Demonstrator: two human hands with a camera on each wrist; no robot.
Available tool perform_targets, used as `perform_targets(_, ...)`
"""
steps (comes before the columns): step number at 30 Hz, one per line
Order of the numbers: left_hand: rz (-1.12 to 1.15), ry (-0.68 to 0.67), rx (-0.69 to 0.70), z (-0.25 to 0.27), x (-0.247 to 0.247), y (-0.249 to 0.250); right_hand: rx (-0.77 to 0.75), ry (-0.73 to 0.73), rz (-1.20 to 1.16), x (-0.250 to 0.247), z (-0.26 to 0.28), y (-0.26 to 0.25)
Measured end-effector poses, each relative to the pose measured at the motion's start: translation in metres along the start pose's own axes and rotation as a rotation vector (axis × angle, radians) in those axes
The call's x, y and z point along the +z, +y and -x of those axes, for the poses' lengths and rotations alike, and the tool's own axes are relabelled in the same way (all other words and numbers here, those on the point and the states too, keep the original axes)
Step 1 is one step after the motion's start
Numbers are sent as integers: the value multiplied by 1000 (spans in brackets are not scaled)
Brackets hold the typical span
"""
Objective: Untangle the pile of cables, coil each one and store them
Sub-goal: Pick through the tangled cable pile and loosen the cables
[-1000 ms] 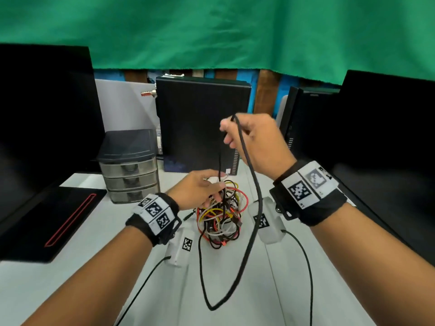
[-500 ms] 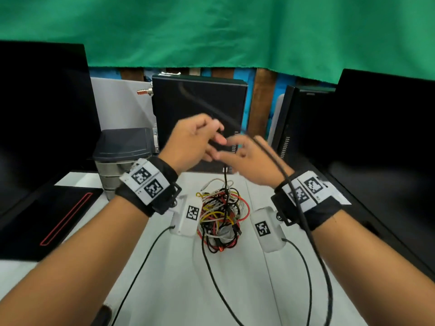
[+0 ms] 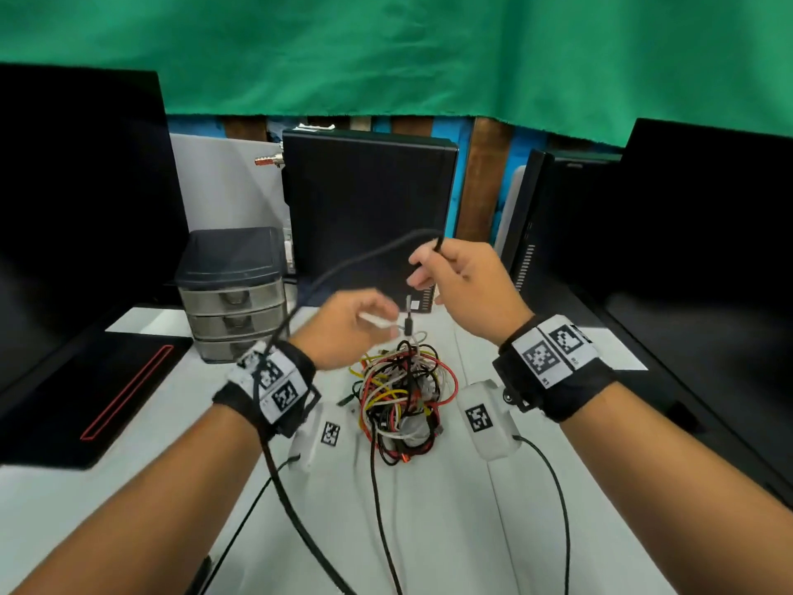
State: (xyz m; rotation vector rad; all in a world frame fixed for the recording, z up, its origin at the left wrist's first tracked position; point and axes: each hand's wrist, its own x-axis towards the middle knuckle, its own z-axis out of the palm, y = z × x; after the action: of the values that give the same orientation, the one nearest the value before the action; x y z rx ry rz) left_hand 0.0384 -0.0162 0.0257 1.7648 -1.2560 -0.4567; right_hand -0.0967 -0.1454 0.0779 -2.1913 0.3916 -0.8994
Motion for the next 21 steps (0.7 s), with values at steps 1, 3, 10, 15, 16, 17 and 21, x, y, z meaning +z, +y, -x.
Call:
perform_targets(1,-42,-38,-56,3,7,-17,-33,36,33,-5,-1,1)
perform_targets(3,-40,-60,-123,9,18,-44,-87,101,78,-17,-7,7)
perform_targets(10,-75,-54,-312,11,16,-65,273,181,125,-97,-27,87)
perform_targets(15,-39,-295,-456,12,24,-59,508,187,432,-124,-14,114)
perform_targets(16,-32,-275,-467,10,27,-61,452,193,454,-117,-10,105)
perform_targets(17,-12,-229,-492,8,31,-64,370,203,437,-104,-4,89)
perform_targets(21,5,-96,-611,4,38,-59,97,-115,366,-29,43,18)
